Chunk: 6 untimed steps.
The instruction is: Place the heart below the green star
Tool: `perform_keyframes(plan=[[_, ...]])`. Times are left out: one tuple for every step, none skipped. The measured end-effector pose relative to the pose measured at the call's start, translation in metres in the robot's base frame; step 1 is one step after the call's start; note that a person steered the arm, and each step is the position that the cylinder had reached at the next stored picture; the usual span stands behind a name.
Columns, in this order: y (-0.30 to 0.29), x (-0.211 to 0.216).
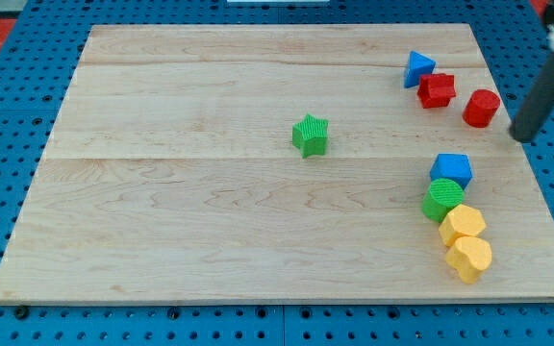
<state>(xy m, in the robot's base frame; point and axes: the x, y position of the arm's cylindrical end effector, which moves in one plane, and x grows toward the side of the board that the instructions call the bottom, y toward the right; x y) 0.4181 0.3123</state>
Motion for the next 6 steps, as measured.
perform_keyframes(plan=[[0.017,0.049],[0.021,0.132],[-0.015,0.199],[-0.057,0.199],[-0.125,0.177],[-0.18,0.157]])
